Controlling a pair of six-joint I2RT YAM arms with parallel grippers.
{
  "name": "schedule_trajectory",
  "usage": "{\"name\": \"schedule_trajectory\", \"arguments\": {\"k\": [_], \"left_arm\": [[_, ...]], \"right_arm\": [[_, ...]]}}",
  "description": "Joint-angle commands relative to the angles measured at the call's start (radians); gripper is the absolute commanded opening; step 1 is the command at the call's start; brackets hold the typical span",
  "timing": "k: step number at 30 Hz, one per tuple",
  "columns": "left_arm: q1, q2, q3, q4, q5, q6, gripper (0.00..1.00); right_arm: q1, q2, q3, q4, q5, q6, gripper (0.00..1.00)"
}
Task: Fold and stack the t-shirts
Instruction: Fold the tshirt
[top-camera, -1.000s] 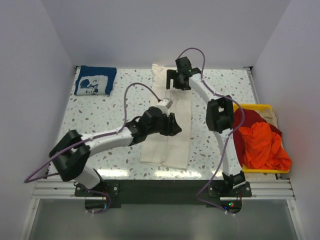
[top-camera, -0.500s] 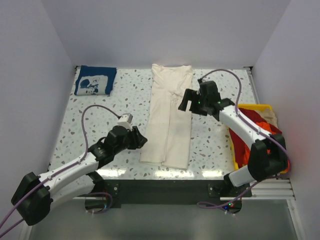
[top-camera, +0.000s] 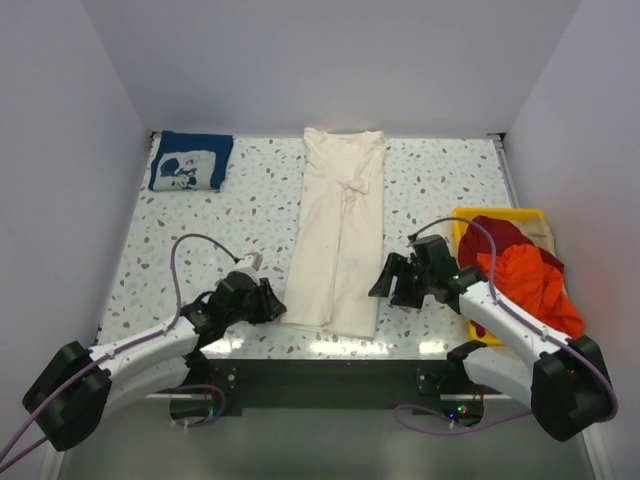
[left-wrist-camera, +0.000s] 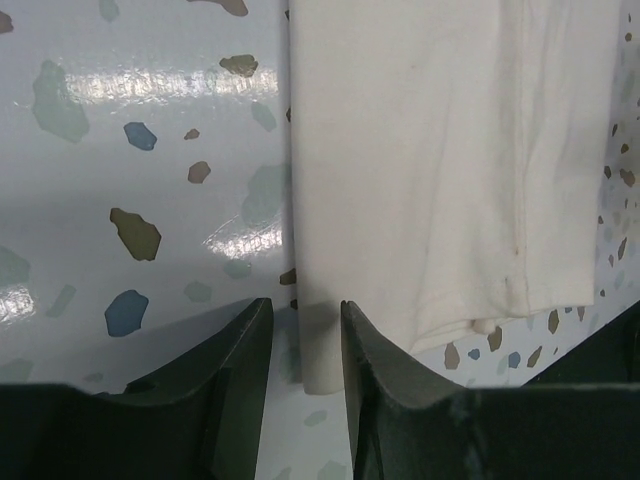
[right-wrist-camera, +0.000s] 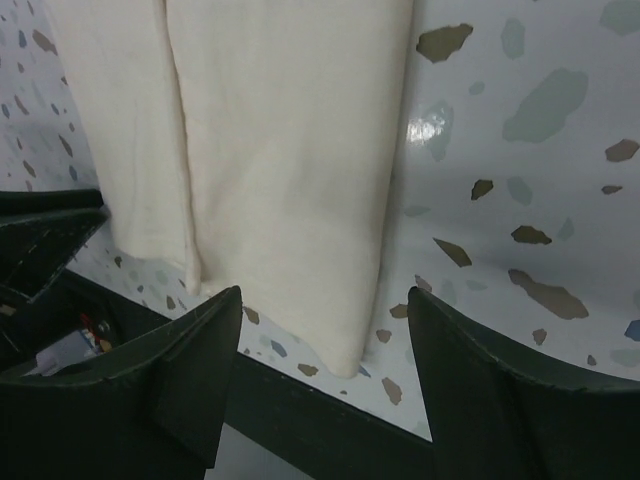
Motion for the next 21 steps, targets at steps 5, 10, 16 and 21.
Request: {"name": "schedule_trajectory", "arguments": {"k": [5,10,16,21], "left_arm": [[-0.021,-0.025,-0.055,0.034,0.017,-0.059,0.42],[-0.118,-0.016,-0.057,0.014,-0.011,-0.098,0.4],[-0.182,-0.001,-0.086,0.032,-0.029,-0.143,0.19],[-0.217,0.016,-0.107,0.091,-0.017,-0.181,0.04]], "right_arm": [[0.068,0.023,-0.096,-0.018,-0.112,0.066,0.69],[0.108,0.031,-0.148,-0.033,-0.153,0.085,0.67],[0.108,0.02,-0.204,-0.032,-0.166,0.121,0.67],[0.106,0.014,-0.216,-0.071,-0.121,0.114,0.59]]}}
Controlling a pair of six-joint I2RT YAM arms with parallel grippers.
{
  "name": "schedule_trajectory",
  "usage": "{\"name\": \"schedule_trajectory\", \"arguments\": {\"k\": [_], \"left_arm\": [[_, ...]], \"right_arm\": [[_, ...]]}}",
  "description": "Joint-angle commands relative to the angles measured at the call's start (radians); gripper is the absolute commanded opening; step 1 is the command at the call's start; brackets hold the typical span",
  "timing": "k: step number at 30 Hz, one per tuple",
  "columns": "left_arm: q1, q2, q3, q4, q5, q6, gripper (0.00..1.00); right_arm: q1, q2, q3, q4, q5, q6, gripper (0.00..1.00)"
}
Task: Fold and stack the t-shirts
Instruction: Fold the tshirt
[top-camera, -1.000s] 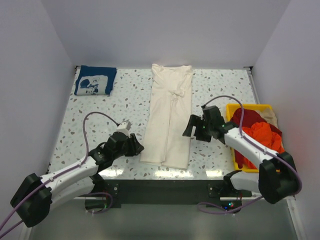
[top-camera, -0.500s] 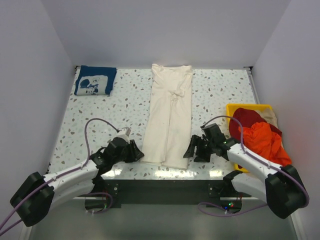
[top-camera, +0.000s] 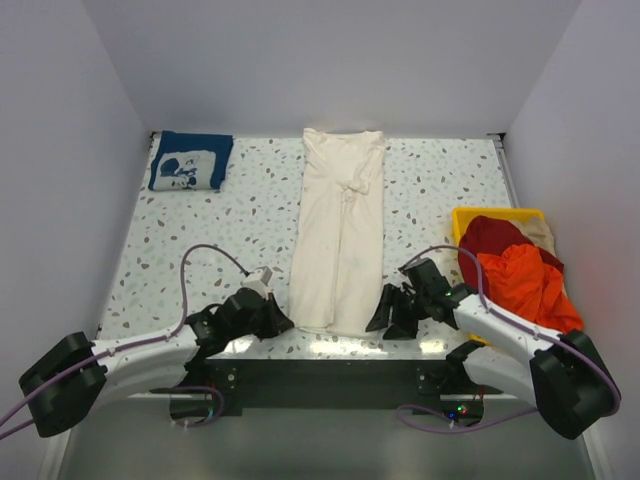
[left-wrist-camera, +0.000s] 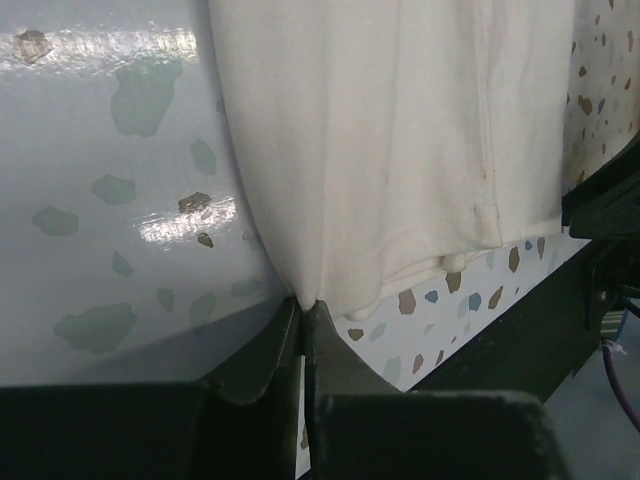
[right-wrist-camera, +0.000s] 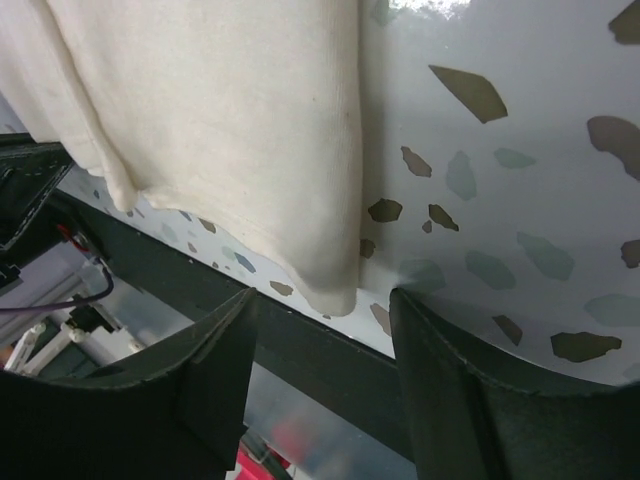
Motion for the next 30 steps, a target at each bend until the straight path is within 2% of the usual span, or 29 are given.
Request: {"name": "schedule_trajectory", "arguments": {"k": [1,3,11,18,22,27,29,30], "left_arm": [[-0.035,0.022,-0.037,-0.007,0.004,-0.041,0.03],[-0.052,0.019,-0.04,-0.007,0.023,-0.049,0.0],[-0.124,0.003,-0.048,0.0,0.011,-0.083,0.0],[-0.161,0.053,-0.034,0.023,0.011,-0.08,0.01],[-0.161,0.036,-0.011,-0.004,-0.019,-0.063,0.08],[-0.161,0.002,0.04,-0.087,-0.041,-0.032,0.35],[-0.161,-0.01,0.064,-0.168,-0.05,-0.026,0.45],[-0.163,-0.018,0.069,-0.188,-0.053,-0.026,0.47]], "right_arm": [[0.007,-0.004,-0.043,-0.087,0.065,0.005,0.58],[0.007,-0.021,-0.045,-0.123,0.1,0.014,0.55],[-0.002,-0.142,-0.045,-0.22,0.194,0.03,0.55],[-0.001,-0.14,-0.102,-0.134,0.141,0.083,0.46],[-0.002,-0.146,-0.106,-0.139,0.124,0.085,0.44],[-0.002,-0.135,-0.111,-0.147,0.118,0.068,0.26],[-0.002,-0.123,-0.1,-0.162,0.122,0.056,0.2],[-0.001,-0.124,-0.087,-0.174,0.13,0.038,0.13]]}}
